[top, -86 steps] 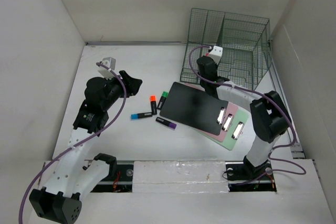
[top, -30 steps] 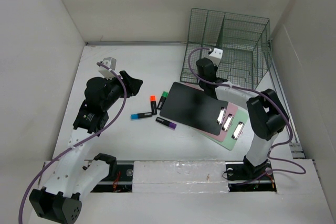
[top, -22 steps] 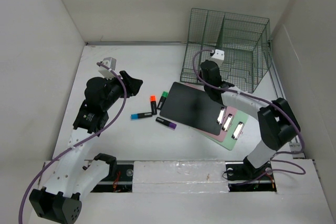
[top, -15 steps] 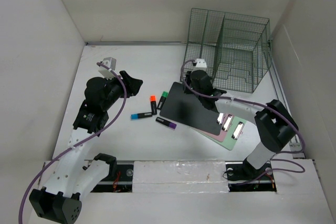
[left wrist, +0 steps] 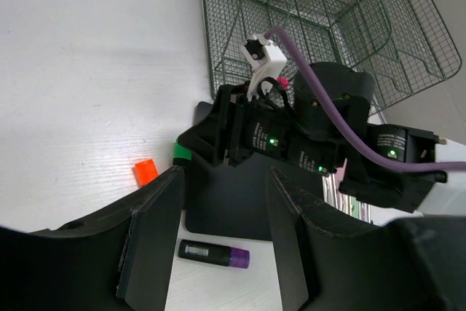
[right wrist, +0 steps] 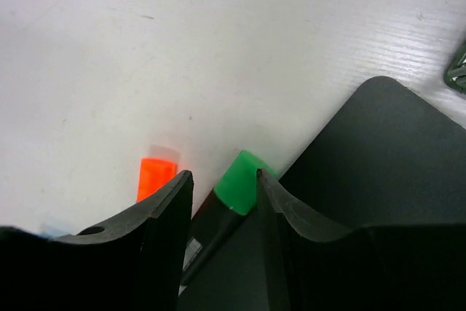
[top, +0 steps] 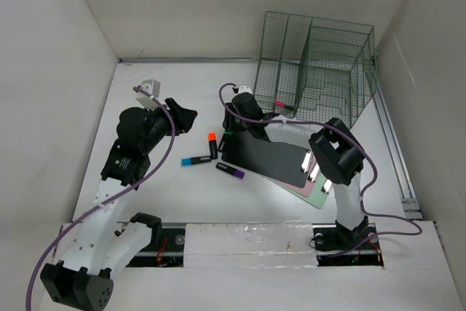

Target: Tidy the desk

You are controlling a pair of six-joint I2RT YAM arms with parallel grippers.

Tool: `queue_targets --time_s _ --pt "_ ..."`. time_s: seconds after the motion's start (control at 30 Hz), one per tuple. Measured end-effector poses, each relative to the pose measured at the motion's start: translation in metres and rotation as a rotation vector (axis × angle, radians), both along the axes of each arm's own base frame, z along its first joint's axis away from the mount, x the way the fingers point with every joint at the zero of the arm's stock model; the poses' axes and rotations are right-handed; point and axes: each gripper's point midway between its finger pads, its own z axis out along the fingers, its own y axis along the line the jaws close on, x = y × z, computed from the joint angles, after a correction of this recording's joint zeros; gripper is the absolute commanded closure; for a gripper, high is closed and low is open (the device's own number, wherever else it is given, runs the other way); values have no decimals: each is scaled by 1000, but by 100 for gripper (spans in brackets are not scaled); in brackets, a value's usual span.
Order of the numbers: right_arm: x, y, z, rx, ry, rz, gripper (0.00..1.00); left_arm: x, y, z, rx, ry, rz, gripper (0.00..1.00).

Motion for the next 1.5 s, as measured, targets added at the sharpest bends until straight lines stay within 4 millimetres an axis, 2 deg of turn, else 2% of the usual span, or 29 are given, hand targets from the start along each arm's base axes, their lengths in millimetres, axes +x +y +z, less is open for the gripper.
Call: queue_targets --time_s 0.13,0.27,0.47,0.7,0.8,0.97,1.07,1.33,1.5 --pt "6 -1 -16 -32 43 -25 54 -1 0 2 -2 -6 0 56" --pt "3 -11 -30 -76 86 -61 54 -2 0 3 -3 -10 0 56" --pt "3 -11 -31 -79 106 -78 52 -2 0 3 -3 -10 0 56" --pt "6 3 -34 -66 112 -59 51 -2 0 3 -3 -10 0 56" --pt "4 9 -35 -59 118 -43 45 -2 0 3 -3 -10 0 56" --pt "4 15 -34 -52 120 -33 44 -2 0 3 -3 -10 0 56" --pt "5 17 -34 -53 118 -33 50 -2 0 3 -3 -10 0 56" --pt "6 25 -37 -84 103 -47 76 -6 2 10 -9 -32 0 56" --pt "6 30 -33 -78 96 -45 87 -7 2 12 -11 -40 0 56"
